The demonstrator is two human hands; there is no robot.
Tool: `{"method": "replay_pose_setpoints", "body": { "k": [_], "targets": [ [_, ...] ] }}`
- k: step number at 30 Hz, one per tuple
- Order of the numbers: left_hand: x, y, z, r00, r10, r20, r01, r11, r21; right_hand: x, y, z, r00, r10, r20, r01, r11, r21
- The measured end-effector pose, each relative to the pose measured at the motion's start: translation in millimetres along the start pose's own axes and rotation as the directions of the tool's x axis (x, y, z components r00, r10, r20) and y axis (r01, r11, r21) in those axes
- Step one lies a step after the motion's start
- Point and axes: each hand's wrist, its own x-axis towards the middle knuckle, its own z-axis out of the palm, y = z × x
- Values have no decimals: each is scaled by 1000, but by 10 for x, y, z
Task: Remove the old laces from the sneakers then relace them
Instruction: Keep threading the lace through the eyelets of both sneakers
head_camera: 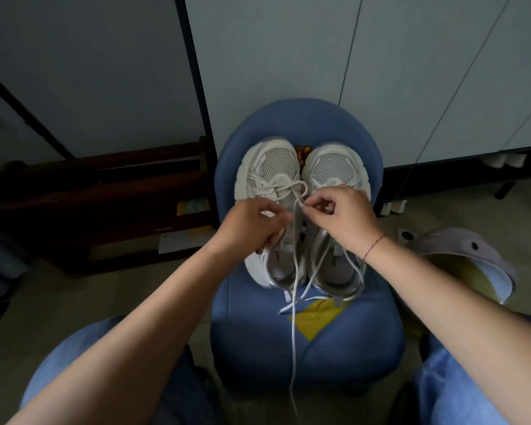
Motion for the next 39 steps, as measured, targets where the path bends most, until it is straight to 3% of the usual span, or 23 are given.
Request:
{"method": "replay_pose_setpoints", "body": {
  "k": [3,12,20,24,29,35,39],
  "targets": [
    [125,15,81,999,-28,-24,27,998,-49,2,9,-1,1000,-6,7,6,1000,0],
    [302,-4,233,999,1,-45,8,982,191,14,7,-9,1000,-1,10,1,1000,-12],
    [52,-87,148,991,48,124,-81,958,274,19,4,2,1000,13,10,-13,1000,-11],
    [26,-133,66,994,52,100,-63,992,113,13,-10,7,1000,13,5,-13,1000,-4],
    [123,-264,-109,953,39,-299,-35,999,18,-2,-33,-6,1000,18,4,-18,1000,2],
    [162,-389,-104,968,-115,-224,141,985,104,-8,-48,-7,999,33,22,-33,999,-5],
    [135,-422,-118,978,-133,-160,134,991,-8,-10,-62,-15,999,33,34,-33,999,-17]
  ]
}}
